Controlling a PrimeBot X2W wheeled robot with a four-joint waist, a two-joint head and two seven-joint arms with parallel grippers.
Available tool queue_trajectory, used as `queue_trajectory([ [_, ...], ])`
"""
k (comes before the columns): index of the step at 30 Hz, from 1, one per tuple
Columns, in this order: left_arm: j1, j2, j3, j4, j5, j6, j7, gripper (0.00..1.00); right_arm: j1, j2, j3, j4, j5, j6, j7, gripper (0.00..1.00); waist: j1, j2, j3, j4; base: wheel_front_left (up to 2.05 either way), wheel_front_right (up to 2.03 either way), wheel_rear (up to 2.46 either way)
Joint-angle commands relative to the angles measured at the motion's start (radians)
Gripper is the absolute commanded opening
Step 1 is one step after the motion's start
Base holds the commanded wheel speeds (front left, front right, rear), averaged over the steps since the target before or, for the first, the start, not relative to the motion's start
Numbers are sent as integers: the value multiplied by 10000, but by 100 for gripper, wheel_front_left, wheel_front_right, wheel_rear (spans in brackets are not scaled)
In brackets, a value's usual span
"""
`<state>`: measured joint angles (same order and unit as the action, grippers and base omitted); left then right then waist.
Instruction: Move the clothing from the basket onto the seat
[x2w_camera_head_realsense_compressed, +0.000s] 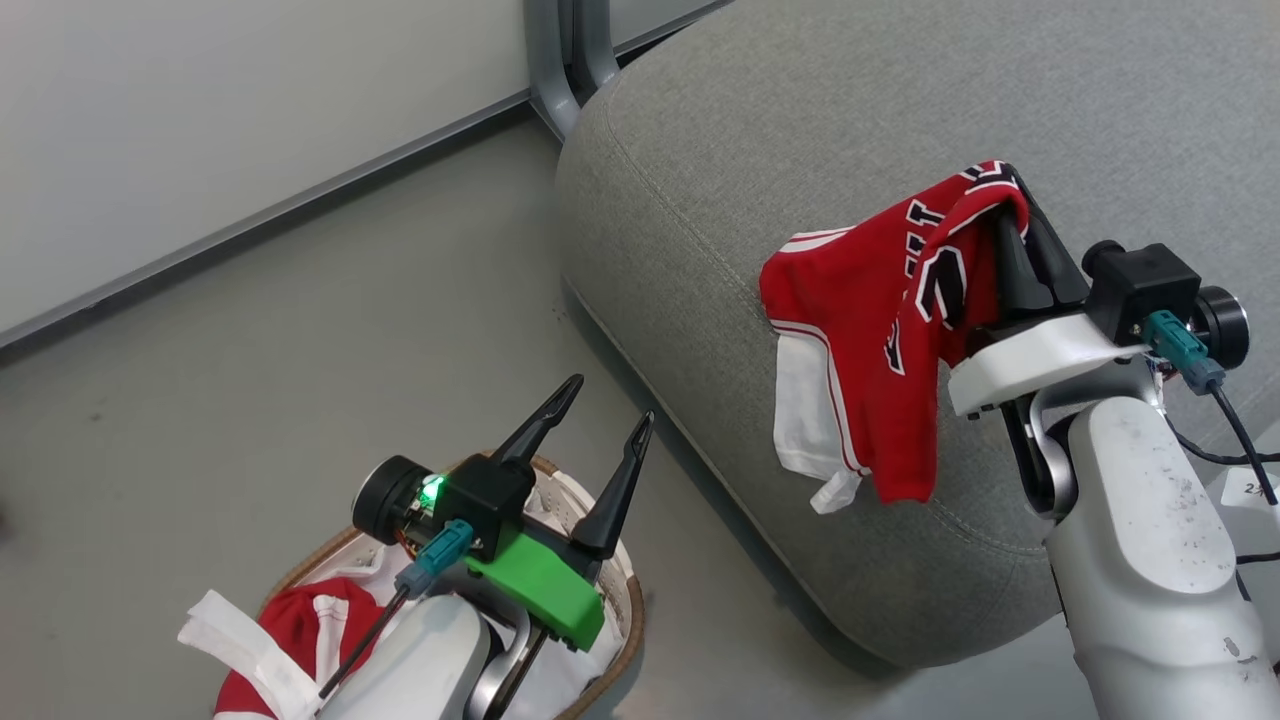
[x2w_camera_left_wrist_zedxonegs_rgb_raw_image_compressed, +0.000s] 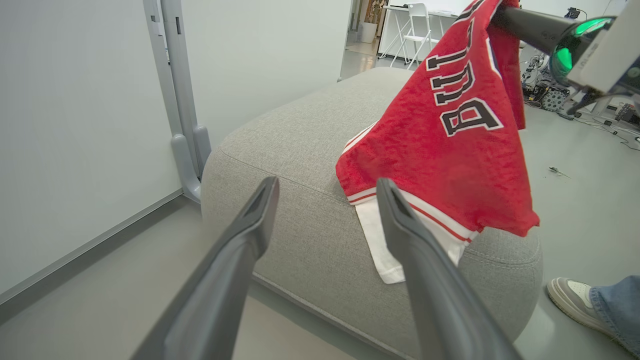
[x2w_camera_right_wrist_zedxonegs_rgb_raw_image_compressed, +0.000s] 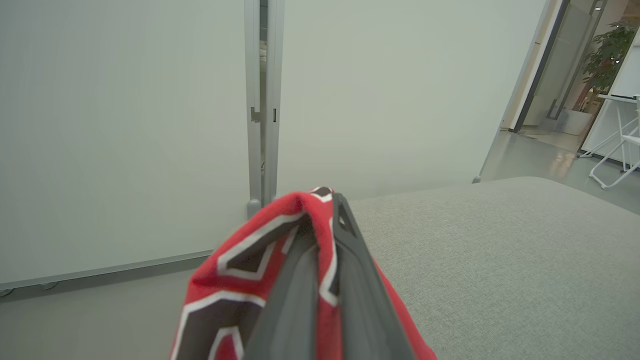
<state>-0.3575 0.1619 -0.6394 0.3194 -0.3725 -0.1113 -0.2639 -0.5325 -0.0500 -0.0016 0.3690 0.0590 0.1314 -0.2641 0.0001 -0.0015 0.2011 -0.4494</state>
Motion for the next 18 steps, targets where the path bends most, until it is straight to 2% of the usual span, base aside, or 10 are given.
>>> queue_trajectory([
  [1,-221,76,9,13,65,-27,-9,100,-241,-11,-33,31,-20,-14,-5,0,-1,15,402,107,0,0,0],
  [8,-656,143,-182,-68,389,-68,-9,100,-1745,-9,-346,533,-209,-14,-7,0,-1,15,1112,901,0,0,0],
  [13,-981,177,-341,-320,533,-85,7,100,-3765,-322,-815,1063,-808,-14,-7,0,-1,15,1749,1540,0,0,0],
  [18,-1250,131,-541,-599,657,-86,24,100,-5801,-724,-1574,1791,-463,-14,246,0,-1,15,2347,2170,0,0,0],
])
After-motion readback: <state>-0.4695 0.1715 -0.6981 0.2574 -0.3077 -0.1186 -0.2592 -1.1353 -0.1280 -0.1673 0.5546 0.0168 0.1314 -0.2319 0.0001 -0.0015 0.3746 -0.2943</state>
